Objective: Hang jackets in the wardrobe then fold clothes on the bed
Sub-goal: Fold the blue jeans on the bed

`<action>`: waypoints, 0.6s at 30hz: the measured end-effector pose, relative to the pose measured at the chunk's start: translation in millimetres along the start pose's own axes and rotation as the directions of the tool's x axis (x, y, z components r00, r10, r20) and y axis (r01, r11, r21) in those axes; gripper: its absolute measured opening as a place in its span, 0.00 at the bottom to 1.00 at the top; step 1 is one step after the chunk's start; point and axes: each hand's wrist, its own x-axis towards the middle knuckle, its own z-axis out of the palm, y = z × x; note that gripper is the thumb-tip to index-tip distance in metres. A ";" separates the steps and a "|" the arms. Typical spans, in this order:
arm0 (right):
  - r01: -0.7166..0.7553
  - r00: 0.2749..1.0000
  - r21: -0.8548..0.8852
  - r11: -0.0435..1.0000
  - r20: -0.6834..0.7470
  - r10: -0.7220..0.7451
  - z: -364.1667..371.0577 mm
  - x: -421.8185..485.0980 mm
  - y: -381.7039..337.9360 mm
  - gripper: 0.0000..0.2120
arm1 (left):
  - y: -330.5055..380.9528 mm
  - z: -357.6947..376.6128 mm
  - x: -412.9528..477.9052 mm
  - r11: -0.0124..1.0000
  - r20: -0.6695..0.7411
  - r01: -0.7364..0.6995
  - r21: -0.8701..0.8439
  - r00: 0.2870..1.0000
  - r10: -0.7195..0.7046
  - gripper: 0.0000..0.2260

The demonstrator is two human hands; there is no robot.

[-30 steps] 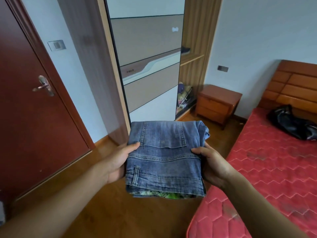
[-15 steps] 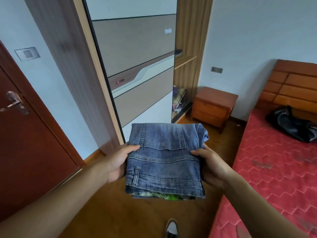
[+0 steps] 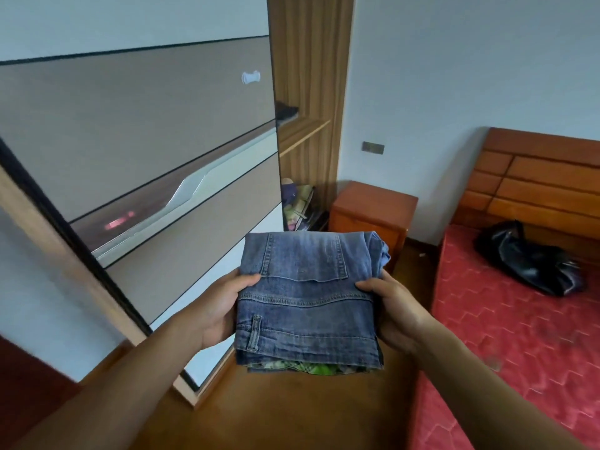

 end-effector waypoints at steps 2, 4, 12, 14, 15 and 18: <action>0.017 0.999 0.004 1.000 -0.040 -0.016 -17.5 30.0 -22.6 0.20 | 17.6 16.1 38.6 1.000 0.020 0.004 -0.004 1.000 -0.004 0.15; 0.031 0.997 -0.003 1.000 -0.070 -0.031 -34.6 59.6 -43.6 0.20 | 33.4 32.1 76.0 1.000 0.048 0.006 0.006 0.999 -0.006 0.15; 0.081 0.985 -0.030 0.996 -0.148 -0.085 -95.6 204.1 -123.5 0.20 | 92.2 74.1 254.5 1.000 0.130 0.005 0.029 0.991 -0.009 0.14; 0.090 0.980 -0.036 0.995 -0.173 -0.094 -107.4 250.9 -143.3 0.20 | 109.5 80.2 304.4 1.000 0.146 0.001 0.020 0.989 -0.004 0.14; 0.089 0.978 -0.043 0.995 -0.187 -0.095 -112.8 274.6 -153.4 0.20 | 119.5 83.3 328.5 1.000 0.144 0.002 0.024 0.990 -0.006 0.14; 0.078 0.973 -0.053 0.996 -0.213 -0.087 -125.8 338.8 -185.3 0.20 | 149.8 93.4 393.5 0.999 0.134 0.027 0.023 0.990 -0.030 0.13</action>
